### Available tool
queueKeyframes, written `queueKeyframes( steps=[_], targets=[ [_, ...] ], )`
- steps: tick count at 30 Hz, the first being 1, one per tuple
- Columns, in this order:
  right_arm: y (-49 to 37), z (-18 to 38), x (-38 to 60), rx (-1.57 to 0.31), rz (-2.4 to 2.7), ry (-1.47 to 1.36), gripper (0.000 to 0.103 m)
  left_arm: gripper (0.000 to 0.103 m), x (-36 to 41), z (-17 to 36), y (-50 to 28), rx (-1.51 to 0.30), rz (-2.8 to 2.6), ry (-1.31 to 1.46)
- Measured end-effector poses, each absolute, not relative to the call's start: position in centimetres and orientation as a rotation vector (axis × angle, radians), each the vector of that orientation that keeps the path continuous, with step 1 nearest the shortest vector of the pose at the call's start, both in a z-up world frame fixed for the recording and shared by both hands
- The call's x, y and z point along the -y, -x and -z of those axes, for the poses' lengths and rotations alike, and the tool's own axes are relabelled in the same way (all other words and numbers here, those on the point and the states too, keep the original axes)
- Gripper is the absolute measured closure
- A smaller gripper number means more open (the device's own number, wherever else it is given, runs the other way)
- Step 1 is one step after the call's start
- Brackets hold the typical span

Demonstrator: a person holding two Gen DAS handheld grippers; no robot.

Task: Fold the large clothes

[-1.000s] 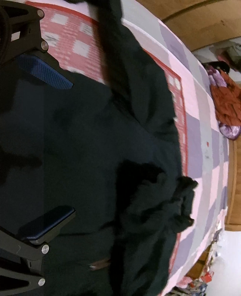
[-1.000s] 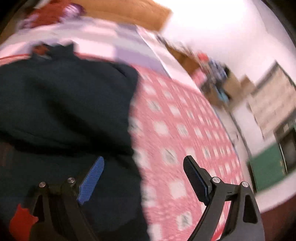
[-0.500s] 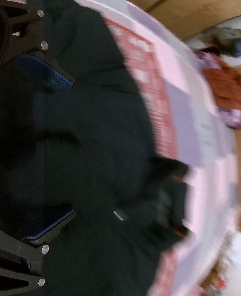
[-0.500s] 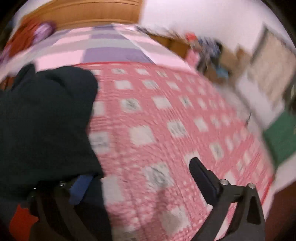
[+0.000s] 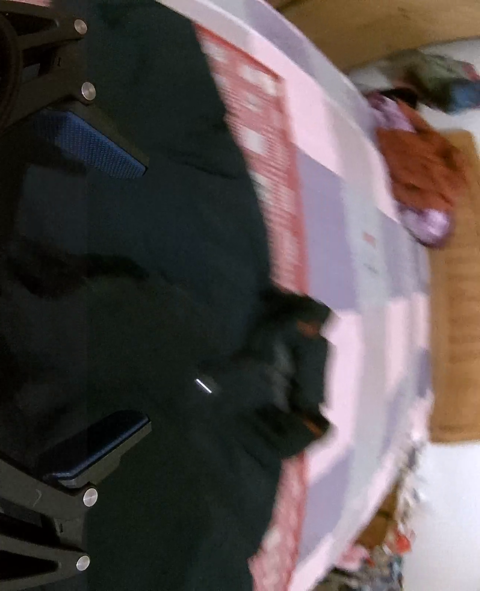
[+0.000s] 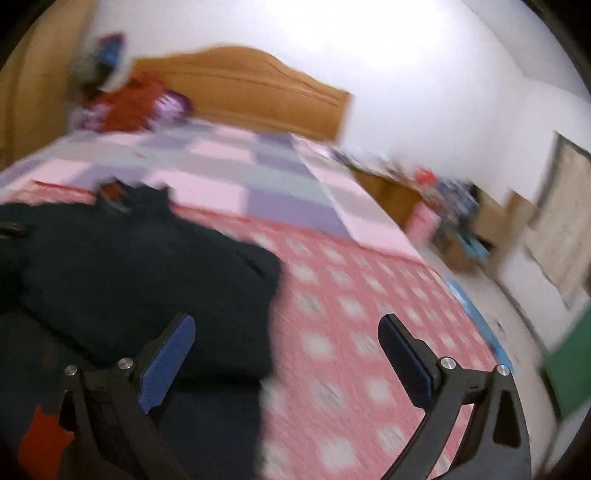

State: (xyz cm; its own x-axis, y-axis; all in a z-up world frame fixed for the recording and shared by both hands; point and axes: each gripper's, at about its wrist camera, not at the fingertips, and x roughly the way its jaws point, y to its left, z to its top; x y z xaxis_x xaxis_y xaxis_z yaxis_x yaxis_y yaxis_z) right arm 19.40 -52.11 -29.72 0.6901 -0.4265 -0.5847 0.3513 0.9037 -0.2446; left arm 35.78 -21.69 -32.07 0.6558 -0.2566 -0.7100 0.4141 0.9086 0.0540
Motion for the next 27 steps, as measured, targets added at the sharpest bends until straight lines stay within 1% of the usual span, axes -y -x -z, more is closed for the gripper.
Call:
queueKeyframes(
  steps=[2,4,6,7,8,10,12,17,19,21,23,24,25,26,27],
  targets=[
    [-23.8,30.7,51.6,-0.729,0.364,0.052,0.002,0.000,24.2,32.0,-36.7,-0.773,0.426,-0.235],
    [-27.9,32.6,51.4,-0.791,0.345,0.048,0.002,0.000,26.0,33.8,-38.4,-0.836,0.417,-0.270],
    [-30.2,35.4,53.1,-0.879,0.405,0.086,0.002,0.000,25.9,36.5,-40.2,-0.926,0.350,-0.322],
    [-30.4,36.9,55.5,-0.929,0.450,0.053,0.002,0.000,24.9,38.5,-41.7,-1.000,0.299,-0.328],
    [-29.8,37.8,58.5,-0.941,0.491,-0.035,0.002,0.000,23.0,39.6,-42.9,-1.053,0.320,-0.222],
    [-28.2,38.8,63.0,-0.955,0.554,-0.155,0.001,0.000,20.6,40.1,-43.9,-1.088,0.330,-0.100],
    [-27.3,39.4,64.7,-0.971,0.559,-0.147,0.001,0.000,20.2,40.0,-43.8,-1.040,0.309,-0.162],
    [-28.1,38.4,62.9,-0.963,0.627,0.003,0.001,0.000,20.5,39.9,-43.8,-1.004,0.336,-0.233],
    [-27.6,37.5,61.5,-0.921,0.673,0.057,0.001,0.000,20.5,39.1,-43.5,-0.989,0.327,-0.252],
    [-26.9,35.7,58.7,-0.846,0.630,0.084,0.001,0.000,20.3,38.5,-43.2,-0.970,0.325,-0.258],
    [-26.7,35.1,56.2,-0.812,0.568,0.124,0.001,0.000,19.7,38.3,-42.8,-0.949,0.330,-0.251],
    [-26.6,36.0,55.3,-0.824,0.532,0.149,0.001,0.000,19.2,38.5,-42.8,-0.948,0.333,-0.243],
    [-26.7,37.4,55.5,-0.879,0.538,0.158,0.001,0.000,18.6,38.7,-42.9,-0.959,0.342,-0.227],
    [-26.3,38.9,56.9,-0.942,0.534,0.079,0.001,0.000,18.3,38.8,-43.0,-0.971,0.353,-0.210],
    [-25.8,39.2,58.1,-0.942,0.539,-0.005,0.001,0.000,17.9,38.8,-43.1,-0.981,0.367,-0.187]
  ],
)
